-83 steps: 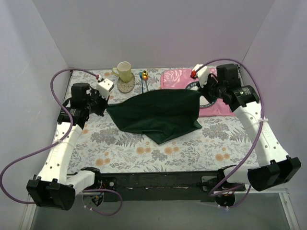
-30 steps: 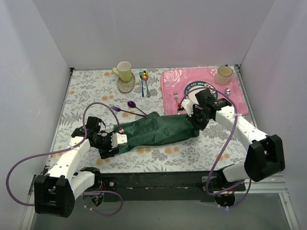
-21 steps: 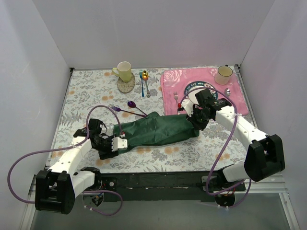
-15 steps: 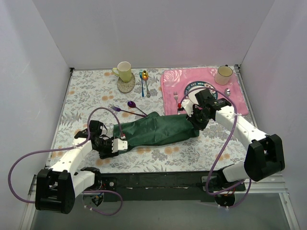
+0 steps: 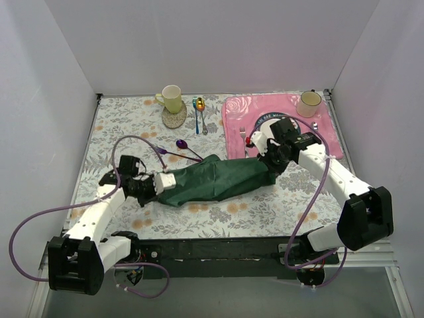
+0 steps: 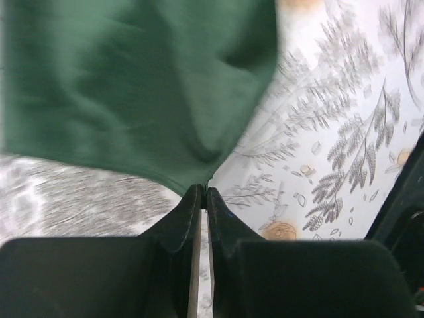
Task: Fold the napkin into a case and place the utensils inside
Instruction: Flatten out the crumpled napkin at the center of the board, then fold the rectangle-folded napkin at the center of the board.
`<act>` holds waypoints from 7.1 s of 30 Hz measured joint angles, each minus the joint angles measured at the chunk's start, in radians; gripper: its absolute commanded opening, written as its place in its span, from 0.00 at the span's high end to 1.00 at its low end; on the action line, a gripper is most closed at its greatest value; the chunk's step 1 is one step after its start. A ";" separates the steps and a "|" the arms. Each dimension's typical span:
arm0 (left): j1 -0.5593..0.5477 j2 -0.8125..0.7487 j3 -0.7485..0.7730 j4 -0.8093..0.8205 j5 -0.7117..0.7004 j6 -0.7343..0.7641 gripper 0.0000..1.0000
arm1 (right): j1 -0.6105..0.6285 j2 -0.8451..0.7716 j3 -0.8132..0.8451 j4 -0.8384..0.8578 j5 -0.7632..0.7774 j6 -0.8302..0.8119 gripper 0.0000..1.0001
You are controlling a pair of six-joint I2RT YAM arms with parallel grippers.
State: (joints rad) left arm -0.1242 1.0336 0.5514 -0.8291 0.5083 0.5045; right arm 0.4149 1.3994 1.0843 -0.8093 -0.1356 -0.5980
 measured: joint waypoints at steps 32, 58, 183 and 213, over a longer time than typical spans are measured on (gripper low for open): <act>0.042 -0.270 1.272 0.053 -0.135 -0.885 1.00 | -0.014 -0.437 0.959 0.051 0.048 -0.077 0.99; 0.043 0.356 0.647 0.504 -0.391 -0.785 1.00 | -0.037 0.016 0.314 0.373 0.206 -0.130 0.99; 0.085 0.145 0.124 -0.030 -0.186 -0.119 1.00 | 0.089 -0.187 -0.376 0.139 0.037 -0.232 0.99; 0.082 0.122 0.049 -0.116 -0.172 -0.021 0.74 | 0.129 -0.110 -0.415 0.103 0.005 -0.219 0.84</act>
State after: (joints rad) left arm -0.0418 1.1561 0.6006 -0.9447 0.3359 0.4839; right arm 0.5438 1.2892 0.6693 -0.7063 -0.1310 -0.8165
